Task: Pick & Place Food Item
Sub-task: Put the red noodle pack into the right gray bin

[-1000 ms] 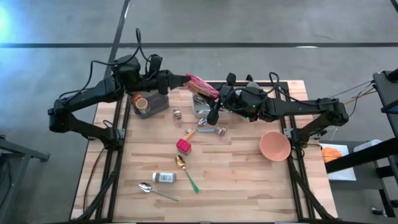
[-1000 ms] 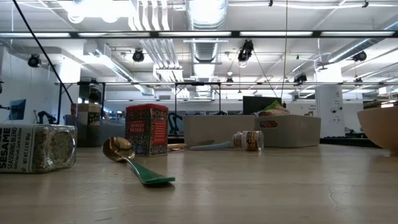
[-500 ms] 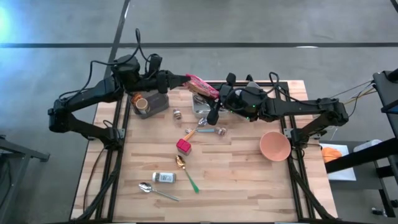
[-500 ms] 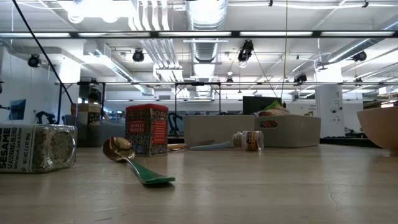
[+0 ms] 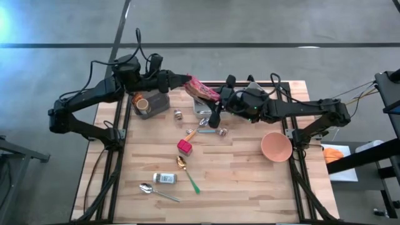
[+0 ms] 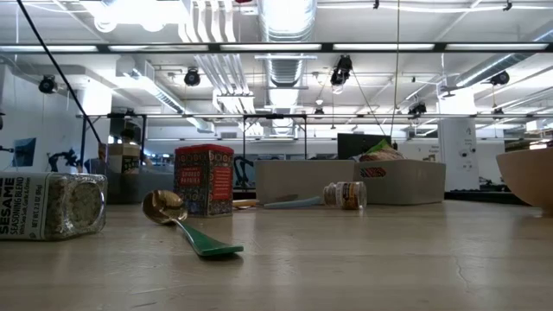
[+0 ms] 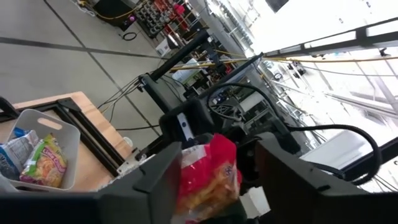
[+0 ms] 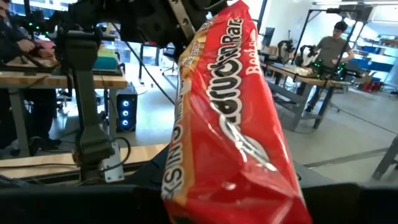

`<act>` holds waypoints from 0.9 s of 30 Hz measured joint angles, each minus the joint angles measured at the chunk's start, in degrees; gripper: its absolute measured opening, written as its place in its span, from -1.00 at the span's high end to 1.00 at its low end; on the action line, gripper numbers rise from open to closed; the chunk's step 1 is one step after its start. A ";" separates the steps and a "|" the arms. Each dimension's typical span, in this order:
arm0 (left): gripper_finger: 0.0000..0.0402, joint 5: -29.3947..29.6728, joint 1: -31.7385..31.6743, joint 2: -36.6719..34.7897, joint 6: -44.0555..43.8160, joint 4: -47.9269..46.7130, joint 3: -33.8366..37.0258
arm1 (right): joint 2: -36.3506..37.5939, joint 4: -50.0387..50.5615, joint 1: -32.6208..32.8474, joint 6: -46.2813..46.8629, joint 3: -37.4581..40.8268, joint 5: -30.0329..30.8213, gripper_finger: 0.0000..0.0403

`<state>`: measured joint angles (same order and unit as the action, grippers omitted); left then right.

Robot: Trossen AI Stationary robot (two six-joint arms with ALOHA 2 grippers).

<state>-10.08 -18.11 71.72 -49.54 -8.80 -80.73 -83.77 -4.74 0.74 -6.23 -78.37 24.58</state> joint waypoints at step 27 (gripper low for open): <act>-0.29 -0.02 -2.19 -5.69 3.67 -5.76 0.07 | 8.14 19.44 -7.52 16.78 -0.07 1.40 0.41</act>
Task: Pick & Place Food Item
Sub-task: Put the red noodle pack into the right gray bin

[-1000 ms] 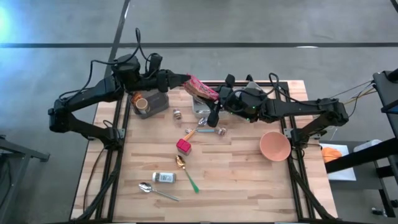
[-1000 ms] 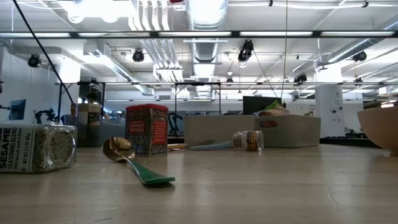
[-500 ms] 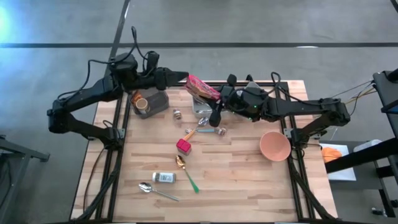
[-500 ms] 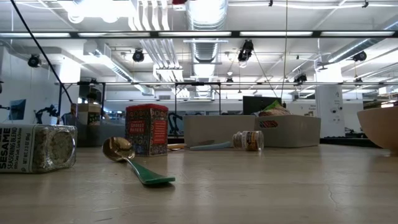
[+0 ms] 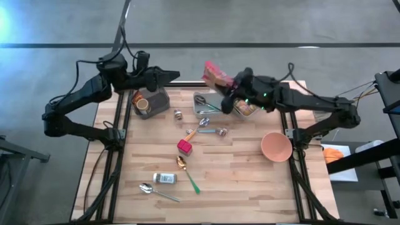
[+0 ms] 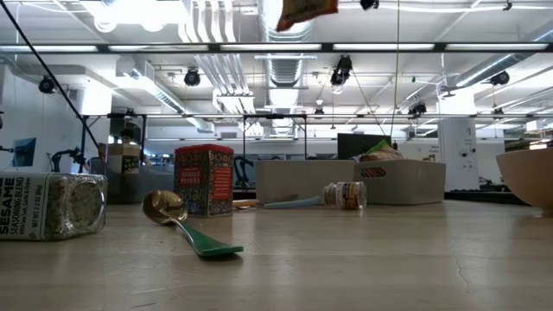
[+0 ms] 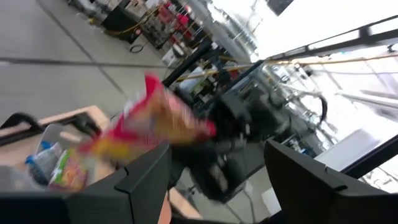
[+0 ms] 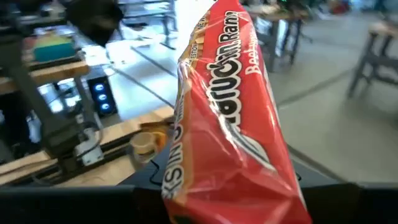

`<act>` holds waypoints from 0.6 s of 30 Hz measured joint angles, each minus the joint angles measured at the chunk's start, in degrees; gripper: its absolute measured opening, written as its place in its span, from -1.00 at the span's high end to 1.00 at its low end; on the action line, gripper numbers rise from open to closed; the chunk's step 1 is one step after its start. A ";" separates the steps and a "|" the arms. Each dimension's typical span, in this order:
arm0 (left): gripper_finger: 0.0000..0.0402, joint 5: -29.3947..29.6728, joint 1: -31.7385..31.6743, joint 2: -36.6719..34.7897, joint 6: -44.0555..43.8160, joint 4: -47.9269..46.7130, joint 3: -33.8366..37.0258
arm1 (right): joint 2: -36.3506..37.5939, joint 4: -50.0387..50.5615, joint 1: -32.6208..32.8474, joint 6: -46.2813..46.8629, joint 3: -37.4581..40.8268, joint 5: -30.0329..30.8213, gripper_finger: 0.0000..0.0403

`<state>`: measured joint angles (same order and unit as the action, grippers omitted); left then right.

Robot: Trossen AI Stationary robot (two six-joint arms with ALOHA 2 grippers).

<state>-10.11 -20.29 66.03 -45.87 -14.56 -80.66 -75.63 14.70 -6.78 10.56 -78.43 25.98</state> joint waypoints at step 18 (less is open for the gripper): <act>-0.29 -0.02 0.05 -0.49 0.29 -5.21 0.00 | -1.29 48.56 -24.87 16.16 -14.12 -13.22 0.41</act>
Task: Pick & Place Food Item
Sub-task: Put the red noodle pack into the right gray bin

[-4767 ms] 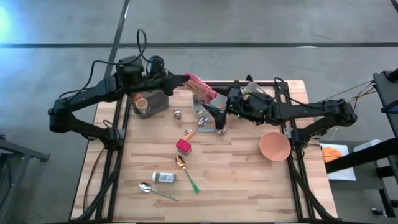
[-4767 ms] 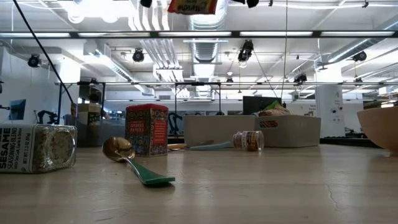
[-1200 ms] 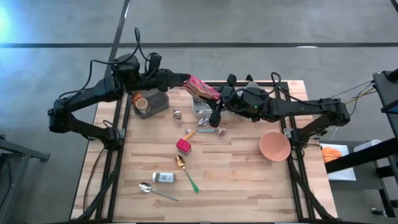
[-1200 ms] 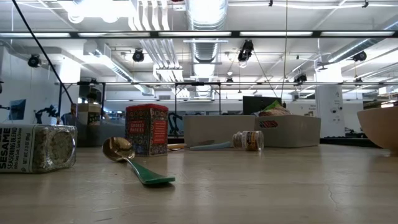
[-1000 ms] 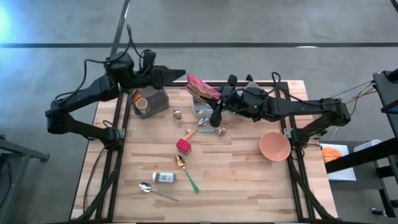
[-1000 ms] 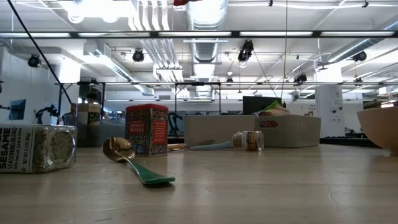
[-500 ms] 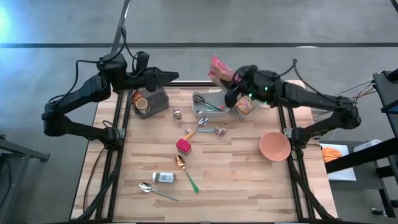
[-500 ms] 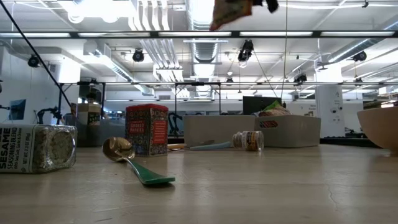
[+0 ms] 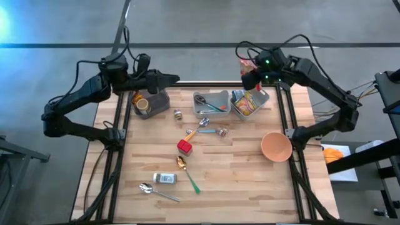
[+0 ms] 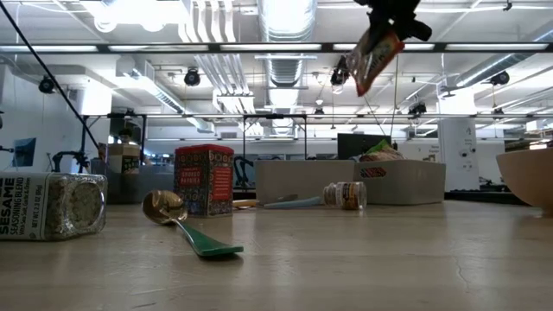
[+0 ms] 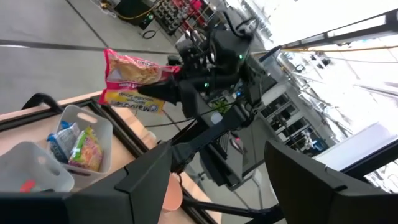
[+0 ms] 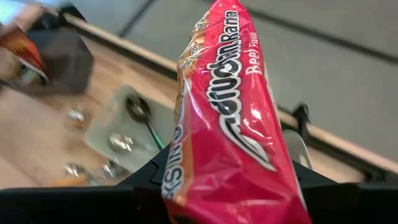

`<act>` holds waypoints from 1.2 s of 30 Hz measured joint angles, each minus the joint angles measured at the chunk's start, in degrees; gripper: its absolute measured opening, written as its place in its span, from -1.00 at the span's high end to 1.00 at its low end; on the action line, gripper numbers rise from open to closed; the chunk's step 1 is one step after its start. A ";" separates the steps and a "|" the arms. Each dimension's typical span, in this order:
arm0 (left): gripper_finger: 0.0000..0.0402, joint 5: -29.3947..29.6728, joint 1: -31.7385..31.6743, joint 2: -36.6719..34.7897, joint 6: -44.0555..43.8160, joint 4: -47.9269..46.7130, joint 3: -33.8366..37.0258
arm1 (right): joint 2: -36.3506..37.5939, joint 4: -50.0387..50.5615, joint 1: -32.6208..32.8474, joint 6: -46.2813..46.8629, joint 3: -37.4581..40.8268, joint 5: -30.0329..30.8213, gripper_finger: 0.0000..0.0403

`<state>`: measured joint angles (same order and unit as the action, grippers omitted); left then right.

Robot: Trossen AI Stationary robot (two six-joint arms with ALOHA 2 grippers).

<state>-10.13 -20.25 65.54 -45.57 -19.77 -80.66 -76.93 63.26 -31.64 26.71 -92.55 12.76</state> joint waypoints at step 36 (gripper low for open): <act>-0.29 -1.52 0.00 -0.20 1.63 -4.59 0.00 | -22.78 20.40 -18.46 -25.20 -2.49 -8.75 0.41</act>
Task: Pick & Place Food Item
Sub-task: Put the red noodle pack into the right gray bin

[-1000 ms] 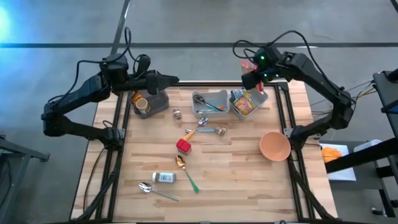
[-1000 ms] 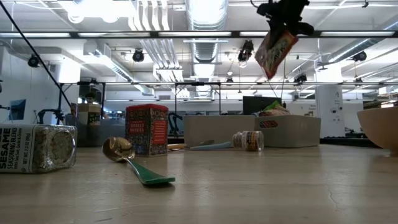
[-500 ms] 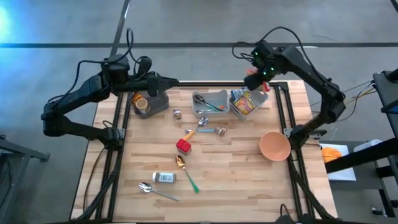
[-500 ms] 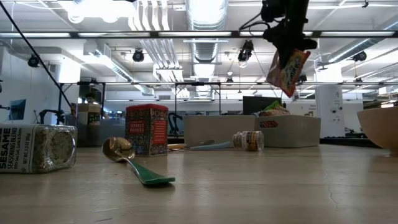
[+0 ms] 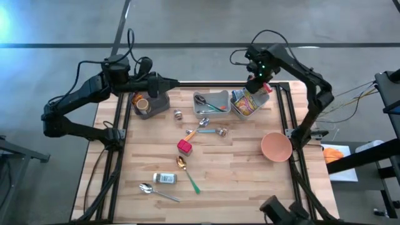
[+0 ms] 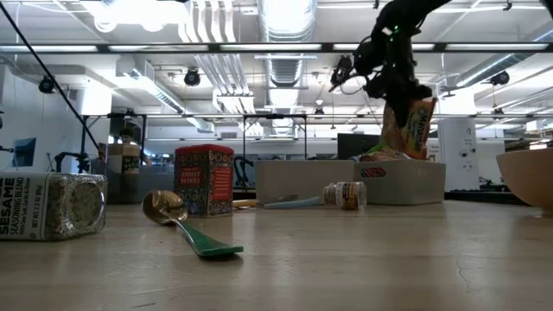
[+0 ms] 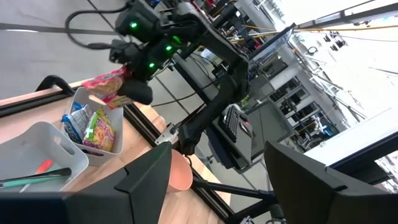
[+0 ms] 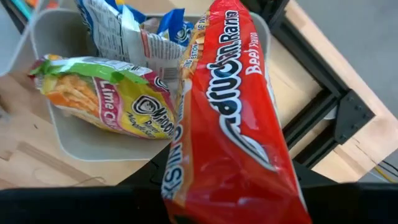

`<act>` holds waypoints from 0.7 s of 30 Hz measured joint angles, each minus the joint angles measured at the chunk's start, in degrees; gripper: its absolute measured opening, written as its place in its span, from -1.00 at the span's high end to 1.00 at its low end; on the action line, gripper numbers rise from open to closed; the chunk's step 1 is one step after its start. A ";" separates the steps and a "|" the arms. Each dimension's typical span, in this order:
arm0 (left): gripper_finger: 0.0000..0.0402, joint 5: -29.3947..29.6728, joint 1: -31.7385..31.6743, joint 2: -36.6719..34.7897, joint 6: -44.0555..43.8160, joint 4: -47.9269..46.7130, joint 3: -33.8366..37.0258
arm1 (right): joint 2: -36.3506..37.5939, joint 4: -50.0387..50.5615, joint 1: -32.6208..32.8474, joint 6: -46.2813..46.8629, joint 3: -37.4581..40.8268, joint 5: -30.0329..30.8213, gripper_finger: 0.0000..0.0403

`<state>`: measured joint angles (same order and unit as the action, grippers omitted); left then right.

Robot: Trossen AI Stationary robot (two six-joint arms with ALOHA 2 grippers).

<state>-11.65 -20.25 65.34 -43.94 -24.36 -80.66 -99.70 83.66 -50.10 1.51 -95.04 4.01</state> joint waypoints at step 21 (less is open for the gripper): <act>-0.29 -0.01 -0.04 -0.02 -0.42 -1.77 0.00 | -12.43 1.43 -0.49 -3.43 0.45 0.55 0.41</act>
<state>-11.66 -20.29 65.32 -44.36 -26.13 -80.66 -112.13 85.09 -50.59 -1.92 -94.59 4.57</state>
